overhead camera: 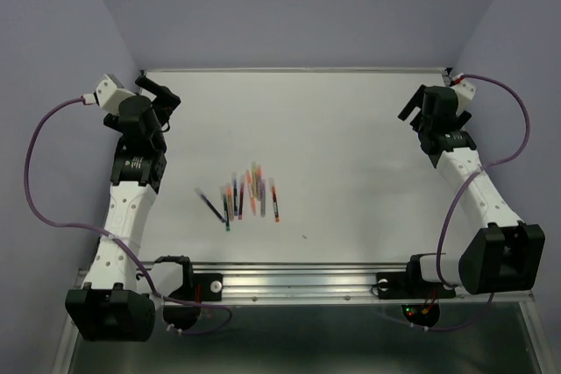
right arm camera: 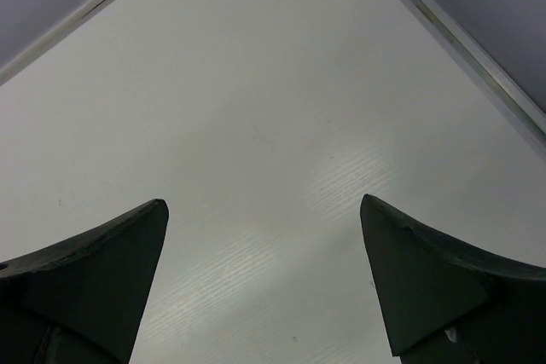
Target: Open the pen caps
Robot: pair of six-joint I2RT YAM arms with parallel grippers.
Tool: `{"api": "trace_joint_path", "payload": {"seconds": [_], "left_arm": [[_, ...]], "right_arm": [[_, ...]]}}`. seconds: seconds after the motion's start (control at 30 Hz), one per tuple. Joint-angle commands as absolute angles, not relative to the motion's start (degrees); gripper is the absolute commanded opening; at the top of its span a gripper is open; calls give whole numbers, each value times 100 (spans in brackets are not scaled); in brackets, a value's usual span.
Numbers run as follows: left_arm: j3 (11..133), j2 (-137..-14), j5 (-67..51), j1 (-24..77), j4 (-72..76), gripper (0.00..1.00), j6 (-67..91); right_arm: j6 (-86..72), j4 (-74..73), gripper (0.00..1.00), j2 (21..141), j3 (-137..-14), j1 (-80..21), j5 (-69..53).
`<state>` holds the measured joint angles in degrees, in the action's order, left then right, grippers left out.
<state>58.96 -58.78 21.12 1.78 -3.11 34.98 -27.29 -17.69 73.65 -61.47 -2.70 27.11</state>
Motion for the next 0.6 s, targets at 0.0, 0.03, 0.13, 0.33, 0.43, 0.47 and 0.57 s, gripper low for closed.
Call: {"api": "trace_joint_path", "payload": {"seconds": [0.0,0.03,0.13,0.33,0.43,0.47,0.57], "left_arm": [[6152,-5854,1995,176,-325,99,3498],[6144,-5854,1978,176,-343,99,3498],[6091,-5871,1864,185,-343,99,3533],[6021,-5959,1582,185,-395,99,3533],[5950,-6003,1363,185,-387,99,3533],[5924,-6003,1336,185,-387,99,3533],[5827,-6021,1283,185,-395,99,3603]], "right_arm": [[-2496,-1749,100,7146,-6433,-264,2996],[-2479,-1749,100,7119,-6416,-264,3136],[-2408,-1784,100,7049,-6451,-264,2930],[-2083,-1854,100,7179,-6539,-631,816],[-1925,-2266,100,7583,-6749,-1773,1972],[-1951,-2372,100,7689,-6820,-1958,1977],[-2100,-2758,100,8101,-6978,-2679,1811]]}}
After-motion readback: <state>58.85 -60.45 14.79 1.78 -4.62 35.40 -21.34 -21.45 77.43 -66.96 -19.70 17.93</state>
